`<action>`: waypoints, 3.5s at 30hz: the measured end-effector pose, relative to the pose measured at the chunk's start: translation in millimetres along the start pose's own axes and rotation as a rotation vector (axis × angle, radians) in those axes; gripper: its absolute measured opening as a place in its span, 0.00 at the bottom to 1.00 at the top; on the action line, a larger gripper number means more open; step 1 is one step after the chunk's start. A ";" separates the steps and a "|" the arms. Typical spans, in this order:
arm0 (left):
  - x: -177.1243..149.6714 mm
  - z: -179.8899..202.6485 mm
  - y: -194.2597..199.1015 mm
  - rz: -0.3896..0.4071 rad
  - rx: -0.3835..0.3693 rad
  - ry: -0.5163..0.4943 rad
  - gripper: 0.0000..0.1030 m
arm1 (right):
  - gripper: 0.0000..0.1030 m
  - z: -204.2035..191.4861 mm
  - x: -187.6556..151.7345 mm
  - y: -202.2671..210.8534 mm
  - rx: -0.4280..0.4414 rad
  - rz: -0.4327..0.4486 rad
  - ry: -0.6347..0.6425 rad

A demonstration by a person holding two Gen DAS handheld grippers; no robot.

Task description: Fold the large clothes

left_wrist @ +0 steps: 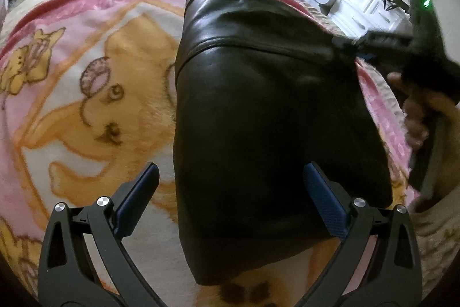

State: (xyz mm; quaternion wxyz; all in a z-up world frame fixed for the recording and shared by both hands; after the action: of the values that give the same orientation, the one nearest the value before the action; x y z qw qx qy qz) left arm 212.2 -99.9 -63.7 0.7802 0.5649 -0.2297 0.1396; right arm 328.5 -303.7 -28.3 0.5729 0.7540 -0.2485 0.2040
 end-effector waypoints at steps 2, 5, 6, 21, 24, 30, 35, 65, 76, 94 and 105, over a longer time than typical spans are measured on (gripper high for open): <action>-0.3 0.5 -2.1 -0.004 -0.010 0.001 0.92 | 0.14 3.8 -8.4 -12.7 -0.028 -0.022 0.012; -0.2 2.4 -3.3 -0.008 -0.013 -0.005 0.92 | 0.17 11.2 -17.1 -26.6 -0.031 -0.047 -0.016; 0.1 2.5 -3.7 -0.009 -0.014 -0.006 0.92 | 0.18 12.8 -18.5 -29.0 -0.031 -0.047 -0.021; -0.7 -1.2 -16.2 -0.035 -0.036 0.034 0.92 | 0.20 14.2 -26.3 -48.4 -0.061 -0.066 -0.009; 2.7 3.6 -6.4 -0.027 -0.019 0.013 0.92 | 0.24 11.0 -22.0 -37.7 -0.051 -0.068 0.002; 25.5 5.7 38.0 0.089 -0.015 0.005 0.91 | 0.47 0.7 -22.4 31.5 0.055 0.060 0.026; 59.1 -5.9 41.9 0.134 0.028 0.045 0.91 | 0.48 -14.3 -37.0 73.4 0.089 0.122 0.108; 107.9 56.1 -68.5 -0.075 0.172 -0.312 0.76 | 0.53 -58.7 -122.3 19.6 0.034 -0.106 0.276; 109.1 57.4 -53.3 -0.071 0.148 -0.283 0.76 | 0.79 -63.0 -125.2 43.6 0.046 -0.074 0.301; 85.2 76.3 38.0 0.037 0.152 -0.278 0.91 | 0.95 -65.6 -145.0 131.7 0.058 0.064 0.255; 39.1 74.0 95.0 0.126 0.149 -0.268 0.91 | 0.96 -62.8 -163.8 171.5 0.034 0.162 0.243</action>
State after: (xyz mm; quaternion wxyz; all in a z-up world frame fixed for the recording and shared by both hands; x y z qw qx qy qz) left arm 185.5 -140.9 53.1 0.6881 0.6194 -0.3556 0.1282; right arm 92.7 -257.7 21.8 0.5675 0.7108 -0.2337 0.3436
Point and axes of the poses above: each gripper's, at about its wrist camera, not at the fingertips, and y roughly against the way its jaws point, z to its right, x to its top, the point moved 2 cm from there along -y, roughly the way its jaws point, and after that the axes turned 1 degree about -x, right-handed, at the moved point
